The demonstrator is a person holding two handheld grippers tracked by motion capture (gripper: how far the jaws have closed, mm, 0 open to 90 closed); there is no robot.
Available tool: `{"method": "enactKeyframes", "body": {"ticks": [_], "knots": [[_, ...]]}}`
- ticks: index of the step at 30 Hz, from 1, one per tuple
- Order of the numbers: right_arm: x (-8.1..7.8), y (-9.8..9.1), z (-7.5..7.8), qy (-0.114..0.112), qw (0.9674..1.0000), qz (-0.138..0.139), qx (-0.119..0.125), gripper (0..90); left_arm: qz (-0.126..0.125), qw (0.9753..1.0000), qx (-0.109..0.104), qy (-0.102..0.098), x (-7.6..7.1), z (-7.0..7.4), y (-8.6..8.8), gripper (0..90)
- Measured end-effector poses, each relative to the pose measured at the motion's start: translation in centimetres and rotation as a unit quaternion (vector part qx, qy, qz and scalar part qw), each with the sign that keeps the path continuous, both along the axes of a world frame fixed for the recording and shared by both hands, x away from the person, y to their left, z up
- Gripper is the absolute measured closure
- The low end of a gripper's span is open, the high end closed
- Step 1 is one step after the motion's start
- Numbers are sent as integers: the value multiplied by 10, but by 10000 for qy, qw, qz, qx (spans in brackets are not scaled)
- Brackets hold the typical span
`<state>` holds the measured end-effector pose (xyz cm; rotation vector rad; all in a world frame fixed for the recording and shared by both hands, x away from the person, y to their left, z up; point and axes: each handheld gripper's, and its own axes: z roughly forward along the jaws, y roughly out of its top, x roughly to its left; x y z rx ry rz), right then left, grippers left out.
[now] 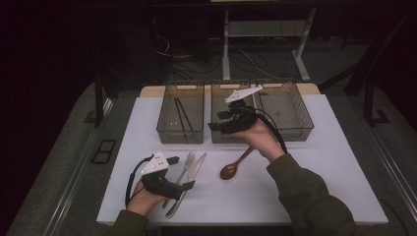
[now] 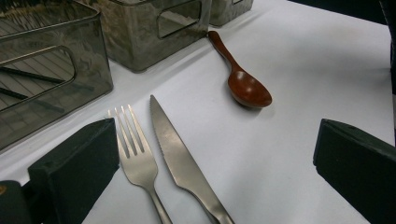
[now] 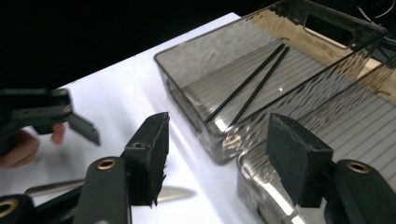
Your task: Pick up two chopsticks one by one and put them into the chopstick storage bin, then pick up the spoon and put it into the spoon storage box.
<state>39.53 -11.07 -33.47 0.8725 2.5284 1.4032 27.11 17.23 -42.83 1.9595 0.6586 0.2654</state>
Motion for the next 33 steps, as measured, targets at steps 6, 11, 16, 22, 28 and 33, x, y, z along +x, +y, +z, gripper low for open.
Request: {"method": "enactKeyframes", "body": {"ticks": [6,11,16,22,28,33], "knots": [[-14,-18,-3,-63,9999,39,119,431,17,10000,-10,0,0,0,0,0],[-23,-30,-9,-19,9999,60,151,479,18,10000,-14,8,0,0,0,0],[-28,-42,-22,67,9999,16,84,549,31,10000,39,-14,-1,0,0,0],[-35,-56,-41,83,10000,32,-18,651,49,10000,54,-5,-2,0,-2,0],[-33,-65,-60,164,9995,-54,-252,794,27,10000,92,13,-1,-1,-4,0],[-27,-65,-78,288,9986,-155,-406,888,25,10000,87,-2,-1,-1,-2,0]]}}
